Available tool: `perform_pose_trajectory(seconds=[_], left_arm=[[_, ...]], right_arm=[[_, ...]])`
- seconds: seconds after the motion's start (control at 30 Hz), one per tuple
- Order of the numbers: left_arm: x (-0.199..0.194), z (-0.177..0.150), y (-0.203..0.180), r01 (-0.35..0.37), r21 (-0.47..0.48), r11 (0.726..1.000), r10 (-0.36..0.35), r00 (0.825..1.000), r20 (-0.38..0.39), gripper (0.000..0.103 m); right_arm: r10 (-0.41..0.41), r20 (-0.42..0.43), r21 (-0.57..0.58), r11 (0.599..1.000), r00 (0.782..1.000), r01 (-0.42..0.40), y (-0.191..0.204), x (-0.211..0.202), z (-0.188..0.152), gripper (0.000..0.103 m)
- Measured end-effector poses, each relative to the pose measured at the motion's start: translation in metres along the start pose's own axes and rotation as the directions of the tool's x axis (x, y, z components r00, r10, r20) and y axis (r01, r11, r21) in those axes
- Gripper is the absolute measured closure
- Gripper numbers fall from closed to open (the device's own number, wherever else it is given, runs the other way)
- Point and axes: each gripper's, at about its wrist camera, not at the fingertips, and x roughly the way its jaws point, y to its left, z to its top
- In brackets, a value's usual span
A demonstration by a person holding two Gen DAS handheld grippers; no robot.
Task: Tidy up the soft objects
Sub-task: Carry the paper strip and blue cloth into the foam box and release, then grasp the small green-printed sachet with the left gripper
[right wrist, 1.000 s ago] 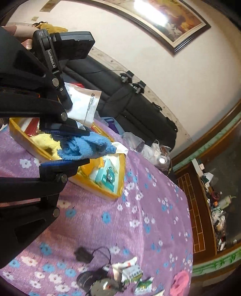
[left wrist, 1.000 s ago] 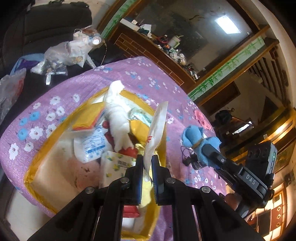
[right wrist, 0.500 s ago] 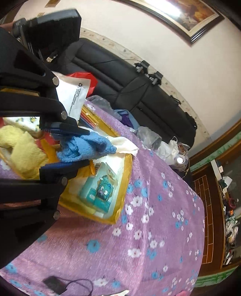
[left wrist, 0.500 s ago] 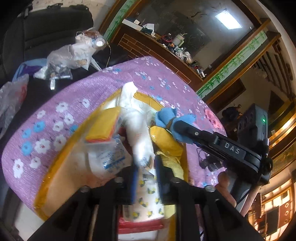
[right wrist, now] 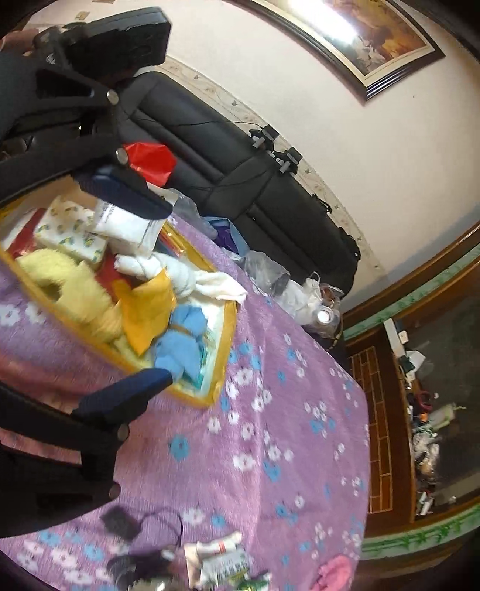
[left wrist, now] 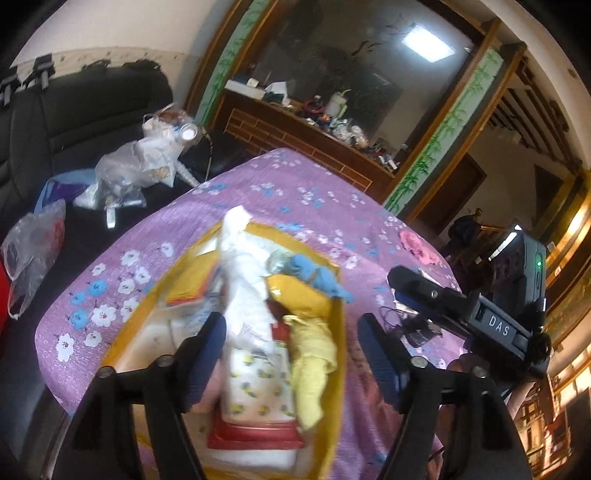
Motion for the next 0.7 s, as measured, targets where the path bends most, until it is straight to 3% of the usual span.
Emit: perform_pose_trajectory(seconds=[0.17, 0.4, 0.57, 0.7], left_arm=[[-0.003, -0.005, -0.036, 0.024, 0.045, 0.999, -0.023, 1.000, -0.012, 0.025], [0.023, -0.014, -0.089, 0.035, 0.104, 0.994, -0.027, 0.996, -0.084, 0.025], [0.046, -0.019, -0.129, -0.029, 0.177, 0.984, 0.048, 0.994, -0.100, 0.025], [0.069, -0.023, -0.154, -0.071, 0.222, 0.973, 0.100, 0.987, -0.123, 0.024]], right_arm=[[0.016, 0.018, 0.057, 0.998, 1.000, -0.017, -0.029, -0.031, -0.004, 0.019], [0.001, 0.054, 0.112, 0.994, 0.999, -0.007, -0.086, -0.075, -0.004, 0.019], [-0.069, 0.103, 0.141, 0.989, 0.992, 0.054, -0.145, -0.101, 0.023, 0.019], [-0.119, 0.105, 0.236, 0.967, 0.987, 0.092, -0.215, -0.105, 0.048, 0.019]])
